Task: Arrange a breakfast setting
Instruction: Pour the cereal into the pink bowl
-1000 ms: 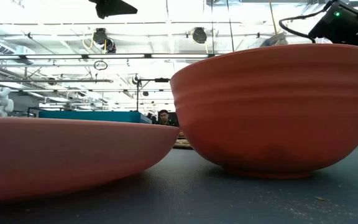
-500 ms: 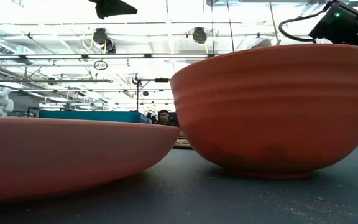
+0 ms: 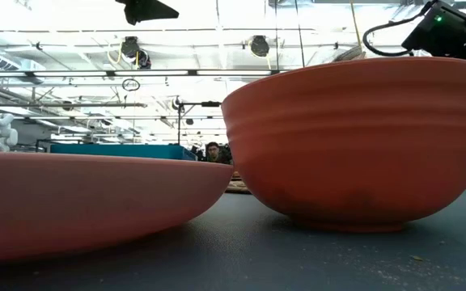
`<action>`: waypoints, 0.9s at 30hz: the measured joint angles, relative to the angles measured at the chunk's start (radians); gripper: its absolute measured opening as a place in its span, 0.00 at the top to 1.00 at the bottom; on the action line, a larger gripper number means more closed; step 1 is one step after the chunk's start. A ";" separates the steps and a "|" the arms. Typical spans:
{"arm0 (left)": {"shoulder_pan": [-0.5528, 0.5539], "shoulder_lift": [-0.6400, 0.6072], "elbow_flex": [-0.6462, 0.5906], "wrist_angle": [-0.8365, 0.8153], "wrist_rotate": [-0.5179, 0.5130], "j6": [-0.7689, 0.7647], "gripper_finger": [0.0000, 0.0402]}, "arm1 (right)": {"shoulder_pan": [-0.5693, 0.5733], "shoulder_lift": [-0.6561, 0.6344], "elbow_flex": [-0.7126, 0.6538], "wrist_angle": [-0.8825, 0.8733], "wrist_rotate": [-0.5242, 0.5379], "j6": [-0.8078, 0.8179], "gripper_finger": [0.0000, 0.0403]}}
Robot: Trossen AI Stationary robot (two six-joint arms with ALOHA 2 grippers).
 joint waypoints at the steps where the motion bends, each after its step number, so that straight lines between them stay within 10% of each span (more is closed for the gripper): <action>1: 0.000 0.000 0.000 0.000 0.000 0.000 0.17 | 0.000 0.000 0.000 0.000 0.021 0.015 0.01; 27: 0.000 0.000 0.000 0.000 0.000 0.000 0.17 | 0.000 -0.124 0.000 0.190 0.059 -0.130 0.01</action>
